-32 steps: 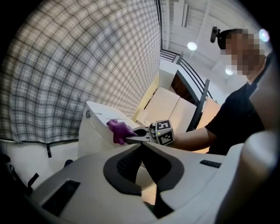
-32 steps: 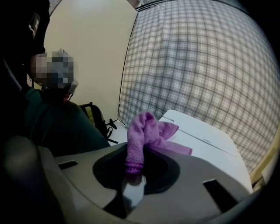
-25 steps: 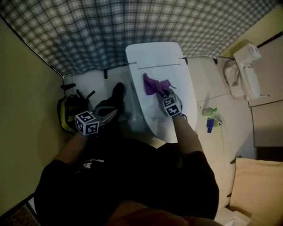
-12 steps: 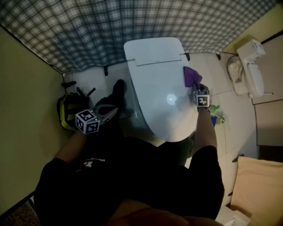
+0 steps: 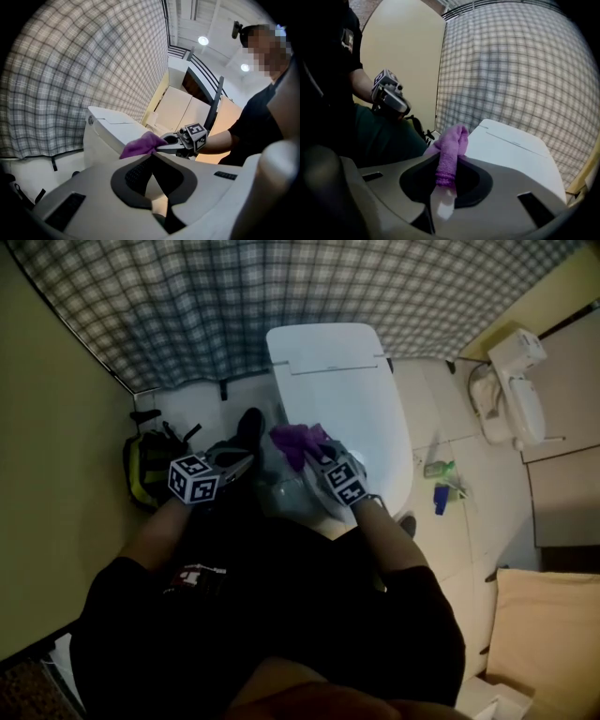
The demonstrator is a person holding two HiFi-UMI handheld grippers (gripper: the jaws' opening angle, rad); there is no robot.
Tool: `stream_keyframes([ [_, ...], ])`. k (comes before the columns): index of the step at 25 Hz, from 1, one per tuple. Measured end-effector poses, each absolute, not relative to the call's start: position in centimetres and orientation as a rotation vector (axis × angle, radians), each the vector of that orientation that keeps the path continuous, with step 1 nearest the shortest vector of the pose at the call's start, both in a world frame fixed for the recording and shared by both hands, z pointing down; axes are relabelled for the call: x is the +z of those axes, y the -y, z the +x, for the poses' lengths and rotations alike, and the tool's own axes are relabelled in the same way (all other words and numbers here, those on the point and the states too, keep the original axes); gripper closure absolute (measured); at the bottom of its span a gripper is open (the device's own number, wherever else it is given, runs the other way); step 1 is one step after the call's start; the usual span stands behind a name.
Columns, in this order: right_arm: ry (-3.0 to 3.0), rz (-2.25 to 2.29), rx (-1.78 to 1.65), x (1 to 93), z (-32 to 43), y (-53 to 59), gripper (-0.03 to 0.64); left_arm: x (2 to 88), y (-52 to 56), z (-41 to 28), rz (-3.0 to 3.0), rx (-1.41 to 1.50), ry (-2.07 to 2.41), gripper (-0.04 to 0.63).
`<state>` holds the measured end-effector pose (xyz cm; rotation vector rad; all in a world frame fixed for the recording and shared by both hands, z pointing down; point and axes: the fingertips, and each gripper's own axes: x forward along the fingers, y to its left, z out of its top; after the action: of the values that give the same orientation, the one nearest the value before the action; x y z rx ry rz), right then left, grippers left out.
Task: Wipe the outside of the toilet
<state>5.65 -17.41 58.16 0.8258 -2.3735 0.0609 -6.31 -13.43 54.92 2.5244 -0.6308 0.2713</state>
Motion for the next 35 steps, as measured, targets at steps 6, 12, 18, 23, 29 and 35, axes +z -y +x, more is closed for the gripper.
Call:
stream_keyframes([
  [6,2.262,0.866,0.069,61.6,10.4,18.8,0.552,54.9,13.3,-6.5,2.514,0.277,0.634,0.592],
  [12,2.110,1.181,0.134,61.5,26.4,24.8,0.552,55.1,13.8,-5.9,2.510,0.314,0.627,0.592],
  [18,1.909,1.395,0.200,61.8,38.9,28.7,0.552,55.5,14.4,-4.9,2.509,0.360,0.626,0.592],
  [23,1.902,1.514,0.266,61.0,41.3,28.1,0.554,55.3,14.4,-4.2,2.513,0.360,0.624,0.592],
  [29,2.198,1.313,0.133,55.8,27.5,21.7,0.554,54.6,13.7,-4.2,2.528,0.351,0.614,0.592],
  [35,2.366,0.855,0.065,58.5,10.0,12.3,0.554,55.3,12.6,-3.4,2.557,0.352,0.596,0.592],
])
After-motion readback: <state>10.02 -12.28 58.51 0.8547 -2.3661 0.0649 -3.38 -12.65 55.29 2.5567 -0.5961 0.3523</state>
